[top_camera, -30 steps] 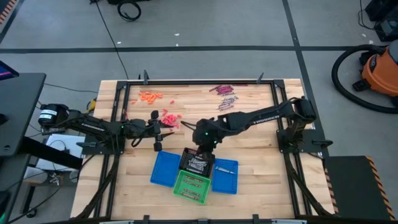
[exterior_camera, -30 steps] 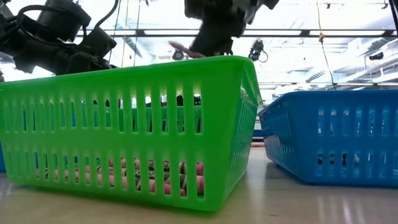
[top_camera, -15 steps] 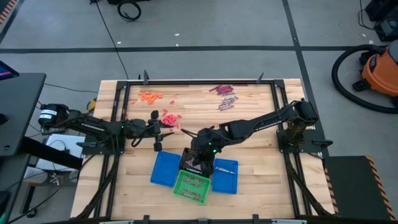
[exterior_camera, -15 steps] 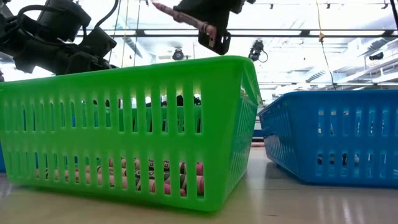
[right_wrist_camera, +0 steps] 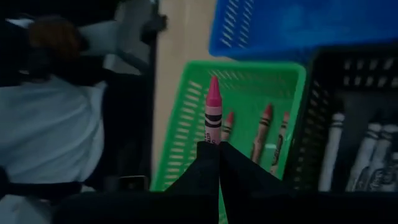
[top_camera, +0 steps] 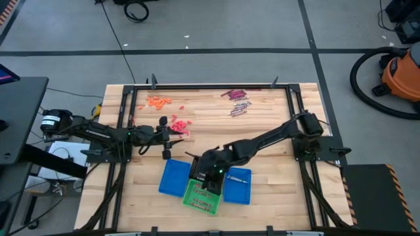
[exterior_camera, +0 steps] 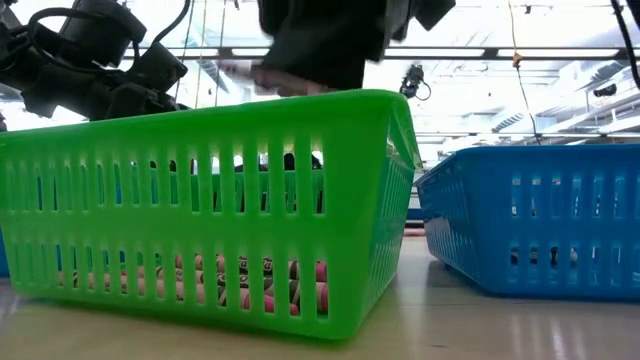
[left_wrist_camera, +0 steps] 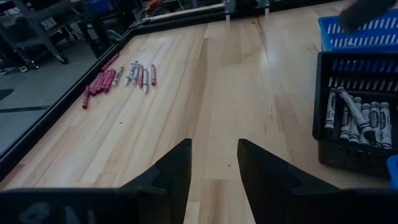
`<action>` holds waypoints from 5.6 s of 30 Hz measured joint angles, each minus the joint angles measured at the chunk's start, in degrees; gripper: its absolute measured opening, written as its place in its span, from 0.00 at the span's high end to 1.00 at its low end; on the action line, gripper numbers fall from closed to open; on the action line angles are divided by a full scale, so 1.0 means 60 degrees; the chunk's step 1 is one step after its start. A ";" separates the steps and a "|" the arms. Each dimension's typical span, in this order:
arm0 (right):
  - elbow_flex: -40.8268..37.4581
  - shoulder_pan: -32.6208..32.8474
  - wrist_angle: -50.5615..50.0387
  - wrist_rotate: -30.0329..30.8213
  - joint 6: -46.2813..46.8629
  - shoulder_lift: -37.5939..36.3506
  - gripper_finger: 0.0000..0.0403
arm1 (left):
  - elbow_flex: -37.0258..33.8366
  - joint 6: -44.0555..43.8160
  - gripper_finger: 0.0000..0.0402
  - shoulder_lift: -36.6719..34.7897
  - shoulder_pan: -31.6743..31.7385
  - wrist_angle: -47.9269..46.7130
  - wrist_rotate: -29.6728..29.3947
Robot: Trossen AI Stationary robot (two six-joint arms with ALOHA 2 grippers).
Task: Sort crayons
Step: Put the pink crayon into the green bin
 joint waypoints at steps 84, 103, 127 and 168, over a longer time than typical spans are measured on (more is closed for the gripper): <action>-0.2188 -0.5621 -0.5643 0.6190 -0.9156 -0.1497 0.77 | 0.0000 0.0342 0.65 0.0000 0.0025 0.0074 0.0000; -0.2186 -0.6856 -0.4885 0.5747 -0.9855 -0.0832 0.67 | 0.0000 0.0500 0.65 0.0000 0.0025 0.0062 -0.0001; -0.1833 -0.7295 -0.5911 0.3046 -0.9569 -0.0641 0.89 | 0.0000 0.0685 0.65 0.0000 0.0025 0.0014 -0.0001; 0.0824 -0.5093 -0.7556 0.2922 -0.7314 -0.0637 0.97 | 0.0000 0.0841 0.65 0.0000 0.0025 -0.0033 -0.0004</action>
